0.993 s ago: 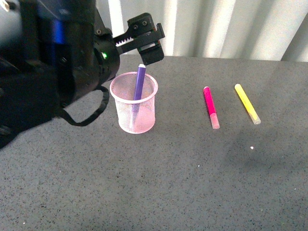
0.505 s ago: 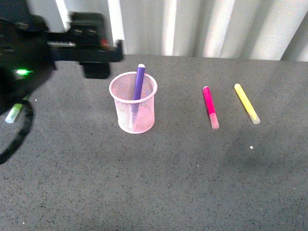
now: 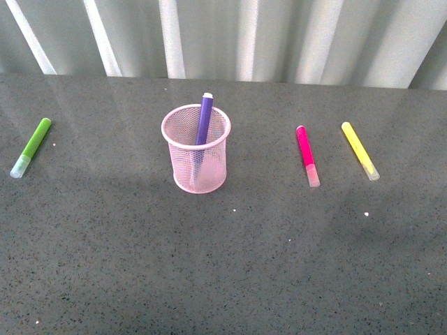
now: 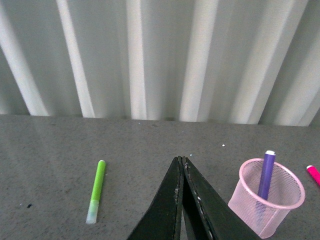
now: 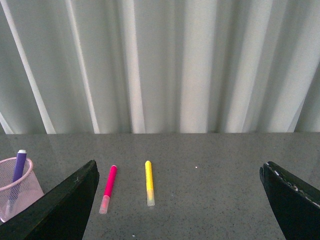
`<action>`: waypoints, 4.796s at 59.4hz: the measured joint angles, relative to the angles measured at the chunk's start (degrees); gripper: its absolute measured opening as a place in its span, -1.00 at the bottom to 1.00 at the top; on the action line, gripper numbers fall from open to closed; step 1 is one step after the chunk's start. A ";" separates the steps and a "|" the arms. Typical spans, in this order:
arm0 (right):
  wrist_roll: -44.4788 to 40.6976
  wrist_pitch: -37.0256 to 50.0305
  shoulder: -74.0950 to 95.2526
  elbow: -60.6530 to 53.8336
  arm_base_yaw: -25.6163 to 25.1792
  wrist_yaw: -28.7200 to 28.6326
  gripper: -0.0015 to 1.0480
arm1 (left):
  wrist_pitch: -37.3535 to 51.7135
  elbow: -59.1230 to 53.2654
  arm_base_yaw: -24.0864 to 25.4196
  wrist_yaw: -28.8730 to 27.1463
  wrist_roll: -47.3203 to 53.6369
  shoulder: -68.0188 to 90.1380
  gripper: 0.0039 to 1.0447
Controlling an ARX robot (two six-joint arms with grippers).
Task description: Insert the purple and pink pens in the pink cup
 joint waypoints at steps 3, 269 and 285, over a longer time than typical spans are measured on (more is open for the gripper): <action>0.00 0.00 0.00 0.00 0.00 0.00 0.87 | -1.79 -1.11 1.16 0.94 0.02 -2.69 -0.93; 6.71 -7.80 141.92 92.26 16.41 4.96 0.87 | -59.82 -5.55 11.58 11.34 0.22 -67.30 0.88; 8.94 -8.33 142.49 92.35 16.48 4.63 0.72 | -59.82 -5.55 11.58 11.32 0.22 -67.30 0.88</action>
